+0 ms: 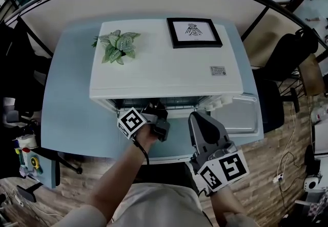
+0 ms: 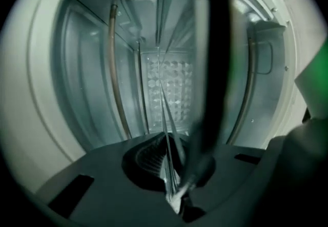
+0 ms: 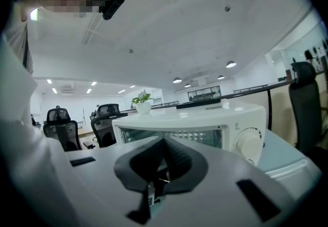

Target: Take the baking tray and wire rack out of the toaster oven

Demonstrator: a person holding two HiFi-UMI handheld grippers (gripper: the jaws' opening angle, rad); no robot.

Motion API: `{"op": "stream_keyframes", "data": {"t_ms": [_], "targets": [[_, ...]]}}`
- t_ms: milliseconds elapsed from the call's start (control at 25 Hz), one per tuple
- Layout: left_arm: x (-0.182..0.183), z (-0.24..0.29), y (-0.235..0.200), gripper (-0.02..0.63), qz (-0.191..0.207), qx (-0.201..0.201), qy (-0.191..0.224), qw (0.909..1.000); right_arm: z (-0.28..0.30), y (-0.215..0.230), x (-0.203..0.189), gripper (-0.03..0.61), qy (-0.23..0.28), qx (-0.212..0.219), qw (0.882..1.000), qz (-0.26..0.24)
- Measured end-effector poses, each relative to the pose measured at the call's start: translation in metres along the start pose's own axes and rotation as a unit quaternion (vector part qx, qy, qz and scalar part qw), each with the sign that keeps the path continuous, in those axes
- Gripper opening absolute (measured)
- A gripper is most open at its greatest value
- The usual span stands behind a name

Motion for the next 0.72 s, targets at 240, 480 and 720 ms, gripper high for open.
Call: {"op": "stream_keyframes", "data": {"t_ms": [240, 480, 720], "targets": [[-0.015, -0.028, 0.012, 0.006, -0.025, 0.004, -0.006, 0.9997, -0.016, -0.010, 0.005, 0.003, -0.019, -0.003, 1.000, 0.008], [-0.030, -0.059, 0.024, 0.005, -0.043, 0.010, -0.015, 0.9989, -0.030, -0.023, 0.012, 0.003, -0.034, -0.005, 0.999, 0.008], [-0.040, -0.084, 0.037, 0.005, -0.052, 0.027, -0.024, 0.9980, -0.046, -0.040, 0.023, 0.003, -0.041, -0.007, 0.999, 0.009]]}}
Point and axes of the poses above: the fingertips, and each gripper's own axes: z forward along the fingers, y to its right, x out of its top, the point moved 7 cm from there along -z, backward along the fingers, and after that the axes turned 15 degrees about z, right-handed, at the moved point
